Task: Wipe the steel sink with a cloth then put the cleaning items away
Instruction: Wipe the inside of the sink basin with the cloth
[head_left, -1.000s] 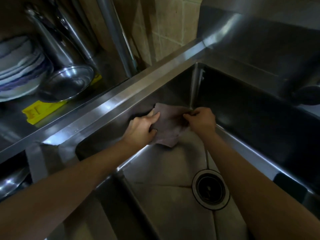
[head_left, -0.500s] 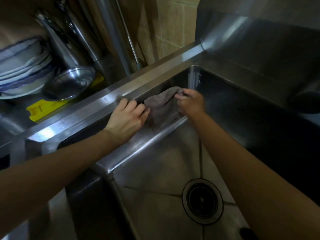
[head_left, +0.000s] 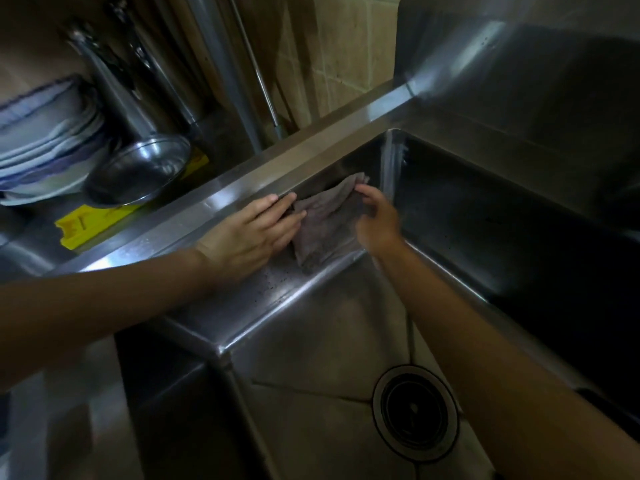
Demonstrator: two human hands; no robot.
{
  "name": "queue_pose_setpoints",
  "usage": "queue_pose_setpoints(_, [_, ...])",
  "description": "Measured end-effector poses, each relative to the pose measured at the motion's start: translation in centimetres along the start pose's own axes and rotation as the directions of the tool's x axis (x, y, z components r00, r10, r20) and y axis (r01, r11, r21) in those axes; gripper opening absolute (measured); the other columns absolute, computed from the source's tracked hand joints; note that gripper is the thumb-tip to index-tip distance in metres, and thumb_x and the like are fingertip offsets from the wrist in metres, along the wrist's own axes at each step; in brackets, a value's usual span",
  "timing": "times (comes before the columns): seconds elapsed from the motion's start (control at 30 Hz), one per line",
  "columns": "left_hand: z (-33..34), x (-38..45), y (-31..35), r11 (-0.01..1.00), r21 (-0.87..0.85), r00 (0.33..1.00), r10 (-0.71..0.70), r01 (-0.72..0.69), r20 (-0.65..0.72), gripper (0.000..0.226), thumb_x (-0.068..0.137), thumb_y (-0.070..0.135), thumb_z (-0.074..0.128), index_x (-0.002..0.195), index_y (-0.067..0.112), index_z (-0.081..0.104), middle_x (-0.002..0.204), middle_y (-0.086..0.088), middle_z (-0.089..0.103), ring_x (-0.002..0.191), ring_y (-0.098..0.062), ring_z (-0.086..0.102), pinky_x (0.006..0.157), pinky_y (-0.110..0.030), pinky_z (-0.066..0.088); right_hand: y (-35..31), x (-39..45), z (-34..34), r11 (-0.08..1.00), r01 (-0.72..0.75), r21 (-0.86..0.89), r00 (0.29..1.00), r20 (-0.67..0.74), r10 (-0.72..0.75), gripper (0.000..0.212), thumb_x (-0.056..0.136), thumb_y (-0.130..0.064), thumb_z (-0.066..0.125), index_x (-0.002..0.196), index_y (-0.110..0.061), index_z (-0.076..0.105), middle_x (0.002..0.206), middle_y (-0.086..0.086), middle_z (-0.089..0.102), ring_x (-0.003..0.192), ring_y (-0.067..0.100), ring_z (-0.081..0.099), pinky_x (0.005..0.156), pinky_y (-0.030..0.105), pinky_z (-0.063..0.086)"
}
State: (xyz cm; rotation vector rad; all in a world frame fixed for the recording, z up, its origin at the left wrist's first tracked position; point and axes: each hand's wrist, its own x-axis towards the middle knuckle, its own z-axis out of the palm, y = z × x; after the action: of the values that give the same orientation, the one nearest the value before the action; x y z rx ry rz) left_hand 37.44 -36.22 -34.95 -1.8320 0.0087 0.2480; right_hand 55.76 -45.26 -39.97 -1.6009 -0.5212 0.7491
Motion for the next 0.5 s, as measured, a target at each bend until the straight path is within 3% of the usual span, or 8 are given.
queue_pose_setpoints(0.07, [-0.2, 0.1, -0.1, 0.995, 0.016, 0.981, 0.090, -0.094, 0.169, 0.062, 0.098, 0.028, 0.023, 0.149, 0.013, -0.008, 0.159, -0.005, -0.001, 0.144, -0.034, -0.005, 0.100, -0.052, -0.029, 1.5, -0.6, 0.7, 0.982, 0.097, -0.164, 0.995, 0.031, -0.093, 0.069, 0.085, -0.002, 0.062, 0.143, -0.025, 0.034, 0.146, 0.000, 0.038, 0.133, 0.017, 0.039, 0.104, 0.029, 0.039])
queue_pose_setpoints(0.1, [-0.3, 0.2, -0.2, 0.994, -0.012, 0.973, 0.106, -0.106, 0.204, 0.062, 0.099, 0.028, 0.023, 0.148, 0.012, -0.012, 0.159, -0.006, -0.006, 0.143, -0.034, -0.011, 0.098, -0.053, -0.030, 2.3, -1.0, 1.2, 0.966, 0.143, -0.215, 0.989, 0.062, -0.133, 0.080, 0.083, -0.008, 0.067, 0.147, -0.029, 0.024, 0.153, -0.001, 0.027, 0.140, 0.017, 0.029, 0.110, 0.035, 0.034])
queue_pose_setpoints(0.17, [-0.3, 0.0, -0.3, 0.999, -0.013, 0.993, 0.032, -0.031, 0.111, 0.062, 0.095, 0.032, 0.027, 0.150, 0.017, 0.002, 0.159, -0.002, 0.007, 0.143, -0.032, -0.005, 0.104, -0.052, -0.024, 3.4, -1.4, 2.4, 0.948, 0.179, -0.265, 0.982, 0.104, -0.156, 0.097, 0.082, -0.021, 0.070, 0.150, -0.036, 0.003, 0.160, -0.004, 0.003, 0.146, 0.020, 0.011, 0.116, 0.045, 0.023])
queue_pose_setpoints(0.23, [0.1, -0.4, -0.4, 0.999, -0.022, 0.999, -0.033, 0.033, 0.027, 0.063, 0.088, 0.039, 0.036, 0.148, 0.024, 0.022, 0.154, 0.005, 0.026, 0.142, -0.027, 0.011, 0.109, -0.043, -0.012, 3.8, -1.2, 3.3, 0.946, 0.153, -0.286, 0.986, 0.101, -0.129, 0.105, 0.082, -0.031, 0.070, 0.148, -0.041, -0.010, 0.160, -0.005, -0.011, 0.147, 0.026, 0.005, 0.115, 0.056, 0.020])
queue_pose_setpoints(0.33, [0.7, -0.7, -0.1, 0.998, -0.069, 0.999, -0.006, 0.004, -0.032, 0.062, 0.083, 0.040, 0.038, 0.143, 0.028, 0.031, 0.149, 0.010, 0.036, 0.140, -0.021, 0.031, 0.111, -0.038, 0.005, 3.7, -0.9, 3.9, 0.938, 0.128, -0.323, 0.991, 0.084, -0.106, 0.106, 0.082, -0.036, 0.069, 0.145, -0.045, -0.016, 0.159, -0.006, -0.016, 0.146, 0.031, 0.004, 0.112, 0.062, 0.021])
queue_pose_setpoints(0.5, [1.0, -2.0, 0.0, 0.987, -0.157, 0.993, -0.041, 0.024, -0.107, 0.058, 0.080, 0.034, 0.043, 0.137, 0.023, 0.046, 0.143, 0.000, 0.047, 0.133, -0.023, 0.043, 0.110, -0.040, 0.016, 2.8, -0.9, 4.6, 0.946, 0.084, -0.314, 0.996, 0.036, -0.077, 0.103, 0.086, -0.043, 0.063, 0.143, -0.043, -0.023, 0.158, 0.002, -0.021, 0.145, 0.036, 0.003, 0.112, 0.065, 0.016])
